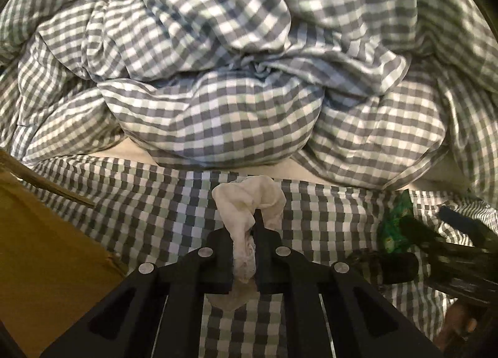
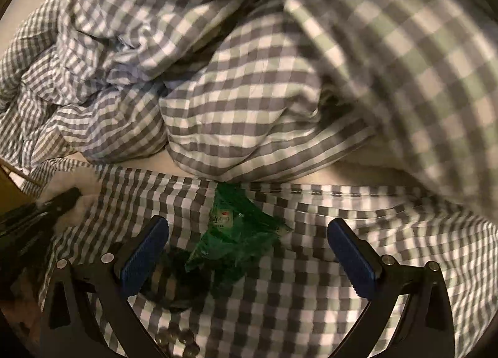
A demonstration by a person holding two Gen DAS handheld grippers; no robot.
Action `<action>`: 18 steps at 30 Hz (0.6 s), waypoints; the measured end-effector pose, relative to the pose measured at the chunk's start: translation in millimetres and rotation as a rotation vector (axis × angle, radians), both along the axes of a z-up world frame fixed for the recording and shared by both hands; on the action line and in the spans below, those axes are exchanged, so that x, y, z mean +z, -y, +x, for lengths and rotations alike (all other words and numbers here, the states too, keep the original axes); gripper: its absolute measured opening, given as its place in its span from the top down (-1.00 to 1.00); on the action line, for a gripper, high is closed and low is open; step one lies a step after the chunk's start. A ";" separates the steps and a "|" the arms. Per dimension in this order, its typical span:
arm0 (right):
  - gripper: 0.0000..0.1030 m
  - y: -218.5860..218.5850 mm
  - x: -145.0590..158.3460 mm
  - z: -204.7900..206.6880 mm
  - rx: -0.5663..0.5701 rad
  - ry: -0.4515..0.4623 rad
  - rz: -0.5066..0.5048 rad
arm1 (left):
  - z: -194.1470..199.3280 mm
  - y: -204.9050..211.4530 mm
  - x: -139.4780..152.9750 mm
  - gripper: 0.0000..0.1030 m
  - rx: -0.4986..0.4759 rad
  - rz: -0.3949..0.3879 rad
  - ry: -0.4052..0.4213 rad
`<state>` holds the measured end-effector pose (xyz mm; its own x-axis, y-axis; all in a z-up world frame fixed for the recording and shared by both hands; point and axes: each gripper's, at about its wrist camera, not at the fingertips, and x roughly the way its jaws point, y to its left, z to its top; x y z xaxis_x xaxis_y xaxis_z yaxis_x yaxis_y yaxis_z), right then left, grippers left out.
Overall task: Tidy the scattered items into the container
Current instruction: 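Grasp the white tissue ball with the left gripper while the right grasps the green packet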
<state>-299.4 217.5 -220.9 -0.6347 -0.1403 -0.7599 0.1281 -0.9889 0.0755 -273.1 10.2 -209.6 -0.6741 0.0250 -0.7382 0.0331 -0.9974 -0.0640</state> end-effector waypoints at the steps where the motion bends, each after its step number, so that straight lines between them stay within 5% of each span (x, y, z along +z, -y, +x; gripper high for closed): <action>1: -0.94 0.9 -4.6 -3.2 -0.004 0.016 0.000 | 1.4 0.3 1.7 0.83 0.000 0.000 -0.003; 7: -0.36 0.7 -20.3 -12.2 -0.026 0.068 -0.007 | 0.9 -4.1 6.0 0.83 -0.003 0.004 -0.005; 9: 0.27 4.3 -16.2 -11.8 -0.022 0.059 0.018 | 2.7 -5.3 7.4 0.83 -0.003 0.004 -0.008; 18: 0.39 10.7 7.3 8.0 -0.023 0.016 0.018 | 18.3 -9.6 35.1 0.83 -0.012 0.002 -0.037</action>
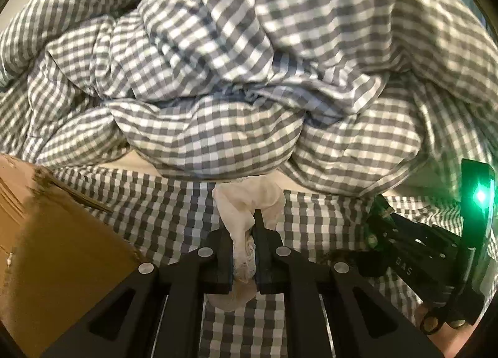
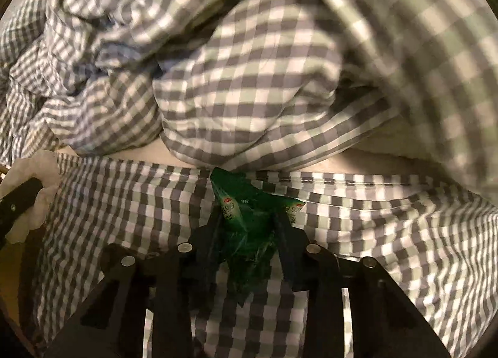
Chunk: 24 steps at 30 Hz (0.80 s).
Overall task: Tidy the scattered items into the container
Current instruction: 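Grasp the white tissue ball with the left gripper while the right grasps the green packet, then carry the tissue ball and green packet over the box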
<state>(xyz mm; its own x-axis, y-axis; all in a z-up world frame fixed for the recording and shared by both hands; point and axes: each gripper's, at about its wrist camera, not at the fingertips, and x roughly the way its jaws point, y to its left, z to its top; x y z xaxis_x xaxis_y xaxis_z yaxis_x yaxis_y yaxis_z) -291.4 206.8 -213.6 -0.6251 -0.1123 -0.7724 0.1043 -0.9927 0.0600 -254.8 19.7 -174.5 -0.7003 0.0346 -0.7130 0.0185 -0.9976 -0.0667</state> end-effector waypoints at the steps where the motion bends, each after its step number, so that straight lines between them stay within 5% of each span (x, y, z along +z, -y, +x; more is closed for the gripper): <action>1: 0.39 -0.3 4.5 3.5 0.001 -0.006 -0.002 | 1.5 0.3 2.7 0.83 -0.001 0.000 -0.004; 11: 0.39 -7.3 84.9 63.9 0.016 -0.121 -0.033 | 44.2 7.0 57.3 0.83 0.009 0.023 -0.052; 24: 0.39 38.6 200.1 168.1 0.115 -0.300 -0.074 | 139.2 46.0 154.6 0.83 0.053 0.011 -0.154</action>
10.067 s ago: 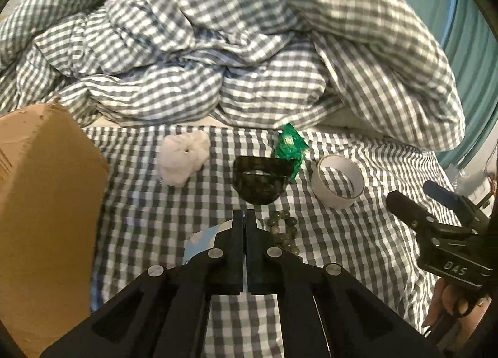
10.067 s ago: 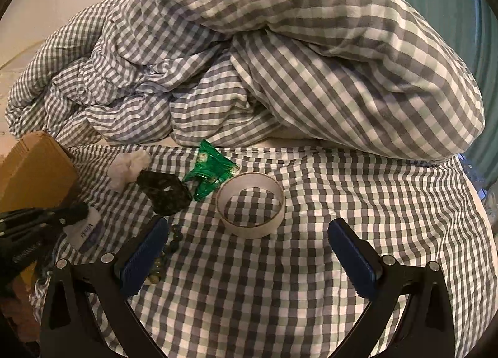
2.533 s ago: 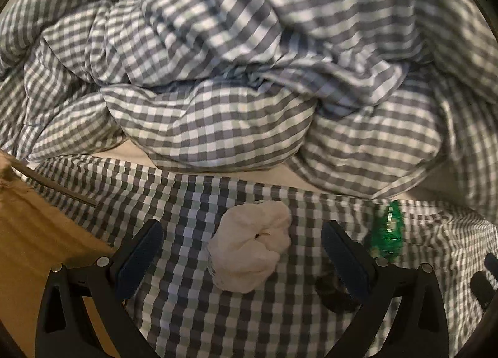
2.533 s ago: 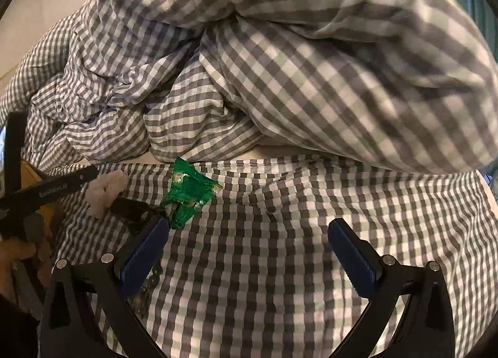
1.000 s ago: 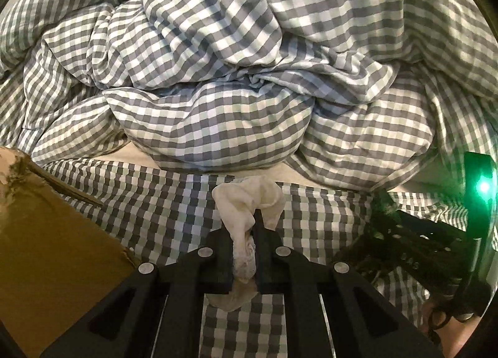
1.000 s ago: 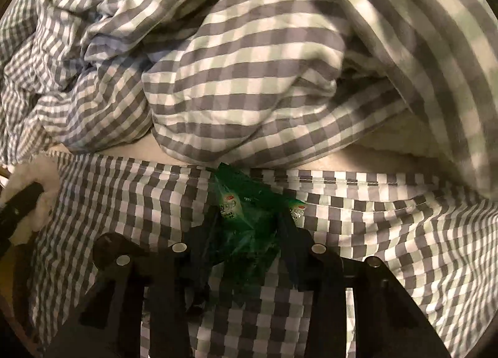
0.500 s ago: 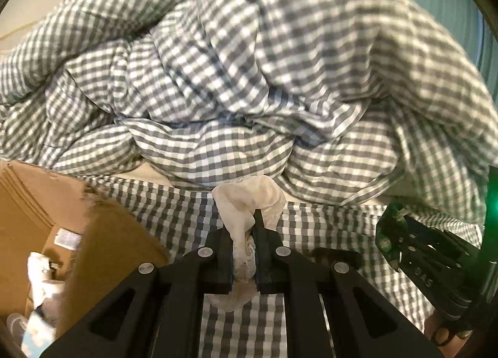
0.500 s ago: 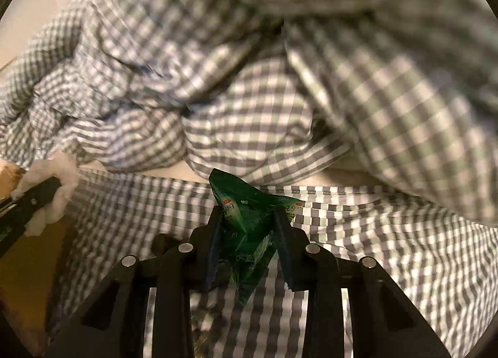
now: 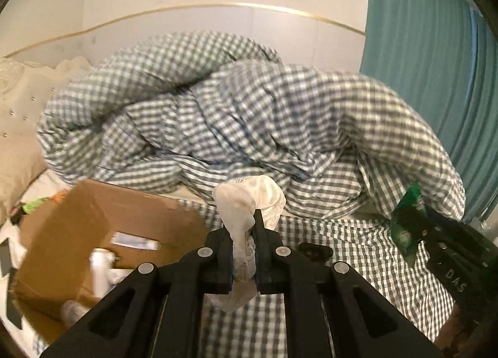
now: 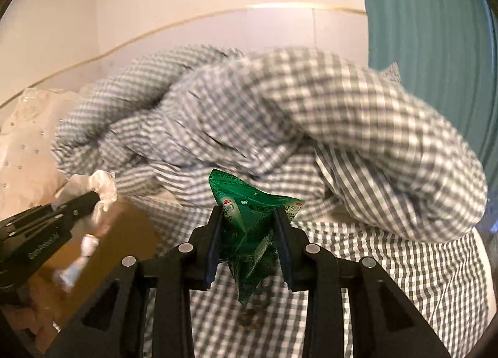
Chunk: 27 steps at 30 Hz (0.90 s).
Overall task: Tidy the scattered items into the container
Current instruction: 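Carry the tissue ball and green packet over the box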
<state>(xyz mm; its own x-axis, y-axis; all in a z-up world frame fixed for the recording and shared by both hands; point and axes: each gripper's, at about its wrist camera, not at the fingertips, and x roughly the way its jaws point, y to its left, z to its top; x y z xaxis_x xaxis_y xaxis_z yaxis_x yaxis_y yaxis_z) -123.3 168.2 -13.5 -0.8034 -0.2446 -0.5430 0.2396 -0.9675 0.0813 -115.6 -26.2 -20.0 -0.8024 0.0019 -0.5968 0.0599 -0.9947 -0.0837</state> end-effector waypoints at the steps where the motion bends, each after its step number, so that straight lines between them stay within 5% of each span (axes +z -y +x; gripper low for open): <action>1: 0.39 4.4 5.8 5.4 0.011 -0.009 -0.003 | 6.8 6.3 5.5 0.83 0.007 -0.005 -0.004; 11: 0.39 73.8 38.2 51.0 0.130 -0.061 -0.008 | 60.0 86.2 30.8 0.83 0.097 -0.040 -0.001; 23: 0.39 152.0 38.8 63.7 0.244 -0.072 0.010 | 66.8 158.3 13.5 0.80 0.166 -0.045 0.066; 25: 0.39 162.6 36.4 64.2 0.259 -0.070 0.017 | 64.1 163.7 7.8 0.59 0.171 -0.052 0.082; 27: 0.39 169.8 34.5 63.7 0.269 -0.066 0.021 | 62.9 168.7 4.5 0.03 0.190 -0.056 0.083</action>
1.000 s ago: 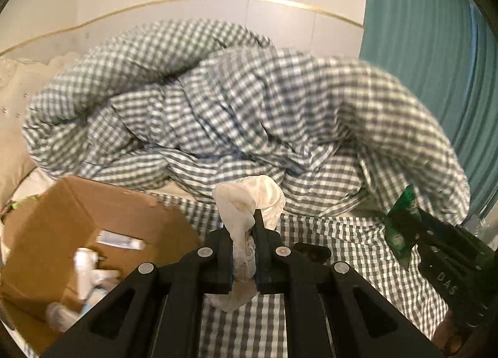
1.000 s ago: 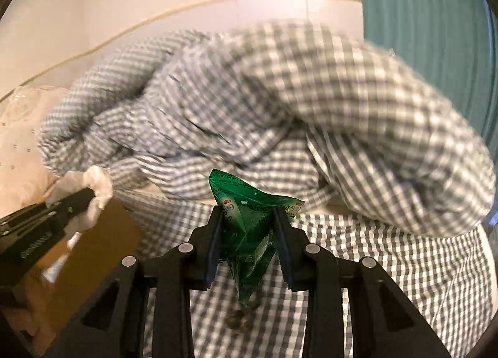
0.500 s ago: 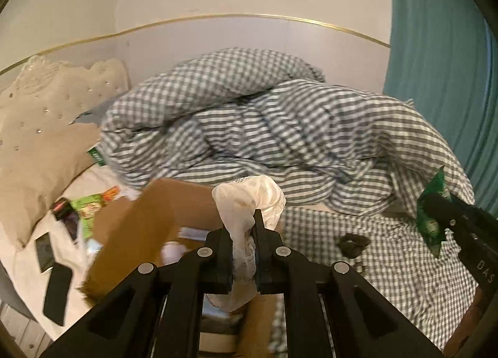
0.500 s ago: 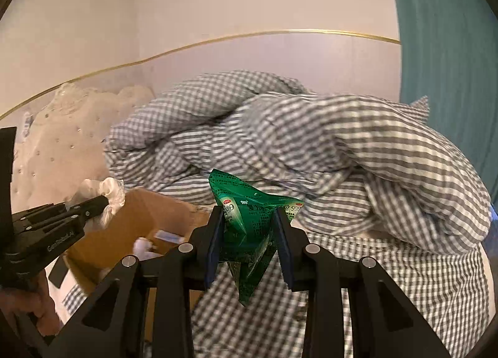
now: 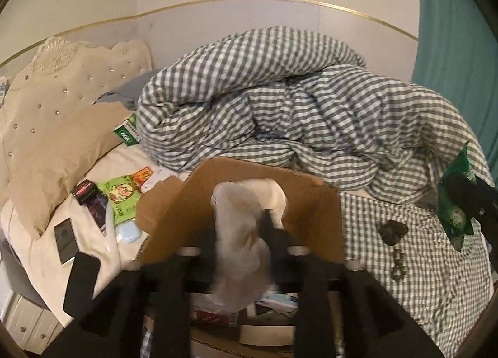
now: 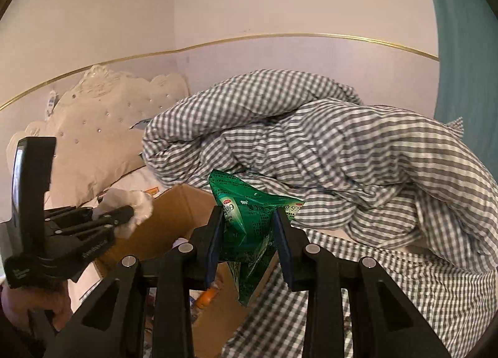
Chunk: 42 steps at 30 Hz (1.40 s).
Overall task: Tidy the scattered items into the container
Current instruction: 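Carry the tissue ball and green packet over the box, then release the green packet from the right gripper while the left releases the tissue ball, then move both grippers back over the black hair clip and dark beads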
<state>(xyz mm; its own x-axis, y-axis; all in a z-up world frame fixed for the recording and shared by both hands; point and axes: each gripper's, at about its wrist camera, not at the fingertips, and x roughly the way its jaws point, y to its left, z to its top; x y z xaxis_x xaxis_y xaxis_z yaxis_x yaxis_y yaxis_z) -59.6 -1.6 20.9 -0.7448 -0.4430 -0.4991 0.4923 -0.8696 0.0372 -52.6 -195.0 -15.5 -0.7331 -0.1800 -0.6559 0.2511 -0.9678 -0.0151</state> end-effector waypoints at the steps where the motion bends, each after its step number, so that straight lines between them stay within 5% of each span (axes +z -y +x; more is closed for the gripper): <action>1: 0.39 3.6 -1.5 0.0 0.005 0.001 0.003 | 0.5 3.8 -0.2 -0.34 0.008 0.008 -0.009; 5: 0.39 19.5 -9.5 -1.3 0.029 0.012 0.022 | 7.5 19.9 3.3 -0.88 0.038 0.047 -0.052; 20: 0.34 97.0 -51.9 -19.9 0.138 0.067 0.079 | 30.8 73.3 12.6 -1.00 0.112 0.053 -0.087; 22: 0.00 102.0 -53.7 -22.5 0.135 0.067 0.083 | 33.1 80.1 13.5 -1.00 0.123 0.057 -0.088; 24: -0.64 102.5 -52.3 -22.7 0.117 0.051 0.076 | 34.5 84.4 13.4 -1.00 0.130 0.056 -0.089; 33: -0.72 76.3 -38.6 -19.9 0.037 0.003 0.066 | 36.4 77.6 12.9 -1.00 0.119 0.065 -0.086; 42: -0.84 -2.0 -17.8 -8.6 -0.092 -0.031 0.038 | 29.2 25.6 26.2 -1.00 0.051 0.061 -0.102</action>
<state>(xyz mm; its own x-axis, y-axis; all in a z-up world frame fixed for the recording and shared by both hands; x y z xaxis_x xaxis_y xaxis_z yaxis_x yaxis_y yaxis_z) -68.2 0.4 3.2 -0.7965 -0.3530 -0.4909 0.4108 -0.9117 -0.0109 -23.4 -220.6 10.8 -0.7877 -0.1807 -0.5889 0.2940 -0.9504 -0.1016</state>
